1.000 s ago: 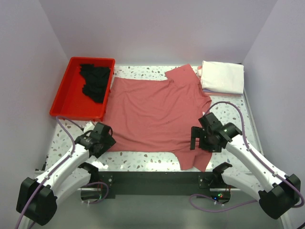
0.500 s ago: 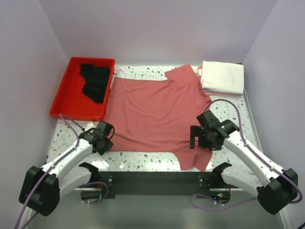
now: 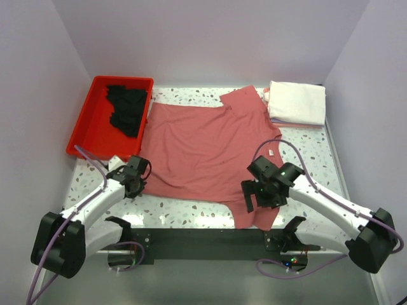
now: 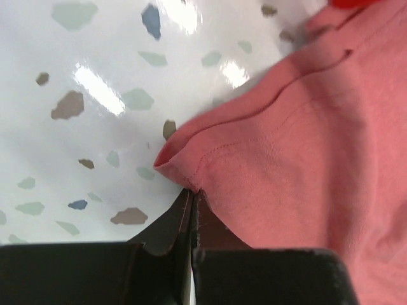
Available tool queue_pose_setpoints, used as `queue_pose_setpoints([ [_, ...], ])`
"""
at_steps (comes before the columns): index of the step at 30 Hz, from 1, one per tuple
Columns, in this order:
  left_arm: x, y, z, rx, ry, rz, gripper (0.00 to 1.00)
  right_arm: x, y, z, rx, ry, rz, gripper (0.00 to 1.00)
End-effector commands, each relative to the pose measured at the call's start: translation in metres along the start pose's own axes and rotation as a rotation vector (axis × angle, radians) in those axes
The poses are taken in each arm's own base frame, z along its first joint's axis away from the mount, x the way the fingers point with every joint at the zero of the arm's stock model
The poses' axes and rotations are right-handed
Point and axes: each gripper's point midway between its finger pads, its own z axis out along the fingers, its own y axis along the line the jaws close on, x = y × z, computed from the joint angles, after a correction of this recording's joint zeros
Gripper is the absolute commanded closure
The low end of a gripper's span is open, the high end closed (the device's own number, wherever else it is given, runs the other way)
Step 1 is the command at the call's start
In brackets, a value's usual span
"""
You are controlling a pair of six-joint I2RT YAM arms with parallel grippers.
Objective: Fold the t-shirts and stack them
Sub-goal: Flatten the tshirt out
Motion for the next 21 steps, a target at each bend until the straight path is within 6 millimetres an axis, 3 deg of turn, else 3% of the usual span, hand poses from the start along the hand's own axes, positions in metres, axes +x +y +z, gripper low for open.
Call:
queue_pose_setpoints([
  [1, -0.043, -0.010, -0.002, -0.007, -0.160, -0.023, 1.00, 0.003, 0.015, 0.002, 0.016, 0.004, -0.123, 0.05],
  [7, -0.057, -0.021, 0.002, 0.006, -0.178, -0.014, 1.00, 0.017, 0.027, -0.001, 0.006, 0.028, -0.282, 0.08],
  [13, -0.054, -0.027, 0.007, 0.023, -0.147, 0.003, 1.00, 0.044, 0.040, 0.024, 0.005, 0.087, -0.422, 0.16],
  [21, -0.051, -0.028, 0.008, 0.038, -0.134, 0.010, 1.00, 0.061, 0.029, 0.038, 0.093, 0.184, -0.388, 0.34],
])
